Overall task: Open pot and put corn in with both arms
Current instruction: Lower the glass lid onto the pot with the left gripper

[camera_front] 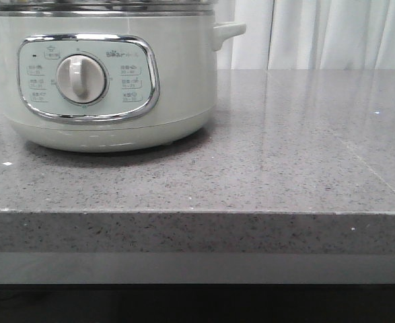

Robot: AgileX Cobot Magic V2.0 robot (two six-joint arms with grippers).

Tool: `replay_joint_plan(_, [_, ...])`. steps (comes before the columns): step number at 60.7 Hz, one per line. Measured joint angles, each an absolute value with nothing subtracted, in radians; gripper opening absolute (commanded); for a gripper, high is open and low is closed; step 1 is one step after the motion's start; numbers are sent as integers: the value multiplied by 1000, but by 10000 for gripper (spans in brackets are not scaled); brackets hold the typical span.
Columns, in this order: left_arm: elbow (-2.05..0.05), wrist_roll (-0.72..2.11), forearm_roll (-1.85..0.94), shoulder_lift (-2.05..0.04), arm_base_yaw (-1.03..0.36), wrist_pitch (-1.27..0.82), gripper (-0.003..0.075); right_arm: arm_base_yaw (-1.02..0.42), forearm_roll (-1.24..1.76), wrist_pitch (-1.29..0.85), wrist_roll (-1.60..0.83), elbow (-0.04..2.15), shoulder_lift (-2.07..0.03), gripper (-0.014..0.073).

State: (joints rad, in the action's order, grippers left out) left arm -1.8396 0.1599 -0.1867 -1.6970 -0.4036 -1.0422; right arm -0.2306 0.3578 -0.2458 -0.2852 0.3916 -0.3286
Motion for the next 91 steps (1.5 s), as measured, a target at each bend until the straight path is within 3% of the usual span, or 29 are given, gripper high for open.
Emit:
replay_joint_plan(31, [-1846, 160, -168, -1706, -404, -1066, 137, -231, 358, -239, -285, 392, -329, -69])
replay_joint_plan(37, [-1848, 160, -168, -1707, -404, -1066, 200, -231, 358, -239, -285, 392, -329, -69])
replay_joint_plan(52, [-1850, 160, -168, -1708, -404, -1068, 462, -231, 358, -239, -285, 392, -329, -69])
replay_joint_plan(67, [-1904, 160, -167, -1695, -404, -1082, 483, -231, 358, -239, -285, 392, -329, -69])
replay_joint_plan(73, [-1912, 160, -167, -1662, -404, -1091, 429, -231, 358, -239, -285, 392, -329, -69])
replay_joint_plan(86, [-1918, 170, -167, -1589, -404, -1199, 22, -231, 358, -239, -285, 392, -329, -69])
replay_joint_plan(91, [-1918, 179, -167, -1570, -404, -1234, -18, -231, 358, -239, -285, 392, -329, -69])
